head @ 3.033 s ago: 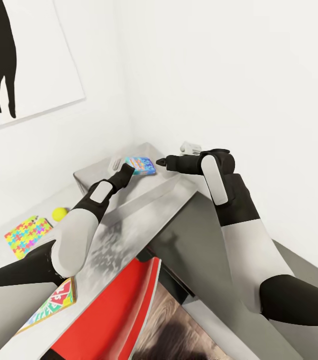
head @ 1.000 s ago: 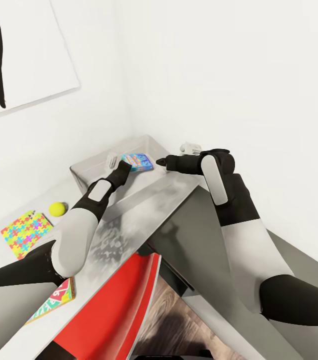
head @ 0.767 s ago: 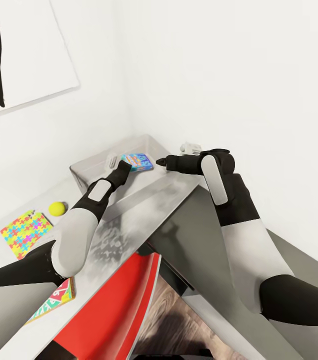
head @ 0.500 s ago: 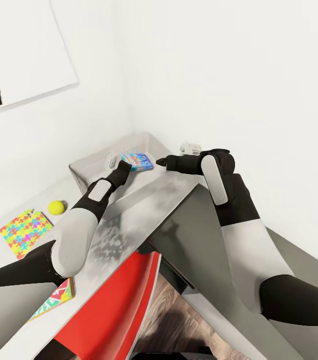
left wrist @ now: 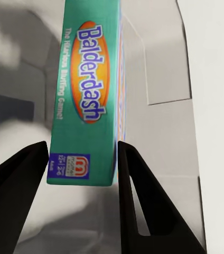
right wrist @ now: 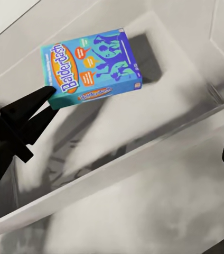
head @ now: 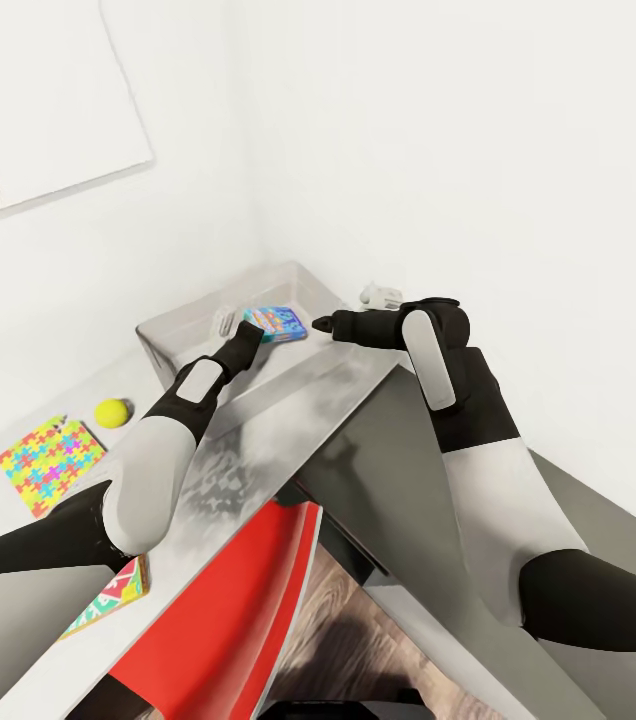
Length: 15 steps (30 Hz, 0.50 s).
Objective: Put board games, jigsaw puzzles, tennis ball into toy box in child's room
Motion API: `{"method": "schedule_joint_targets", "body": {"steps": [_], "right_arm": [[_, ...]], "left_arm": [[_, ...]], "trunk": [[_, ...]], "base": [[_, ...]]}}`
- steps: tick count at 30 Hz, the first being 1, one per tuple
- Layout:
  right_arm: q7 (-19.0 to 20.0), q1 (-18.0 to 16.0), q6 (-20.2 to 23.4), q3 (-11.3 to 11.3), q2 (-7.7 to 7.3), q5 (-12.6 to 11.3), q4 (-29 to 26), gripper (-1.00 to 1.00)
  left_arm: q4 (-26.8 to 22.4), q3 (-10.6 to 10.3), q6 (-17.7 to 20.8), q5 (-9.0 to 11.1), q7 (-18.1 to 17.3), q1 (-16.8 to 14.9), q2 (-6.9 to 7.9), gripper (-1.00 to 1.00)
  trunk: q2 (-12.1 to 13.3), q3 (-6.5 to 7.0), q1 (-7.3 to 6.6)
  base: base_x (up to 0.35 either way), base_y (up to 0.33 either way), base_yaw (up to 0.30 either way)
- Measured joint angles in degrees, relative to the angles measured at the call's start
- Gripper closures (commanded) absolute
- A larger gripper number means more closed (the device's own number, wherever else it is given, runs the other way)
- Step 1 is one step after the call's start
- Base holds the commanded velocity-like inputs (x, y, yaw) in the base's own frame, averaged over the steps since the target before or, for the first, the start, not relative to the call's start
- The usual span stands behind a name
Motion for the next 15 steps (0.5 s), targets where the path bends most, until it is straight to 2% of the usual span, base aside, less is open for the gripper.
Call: {"method": "schedule_joint_targets", "body": {"steps": [15], "right_arm": [[0.0, 0.0, -0.06, 0.0, 0.0, 0.0, -0.02, -1.0]], "left_arm": [[0.0, 0.07, 0.41, 0.02, -0.22, 0.0, 0.0, 1.0]], "trunk": [[0.0, 0.0, 0.0]], "base": [[0.0, 0.0, 0.0]]}}
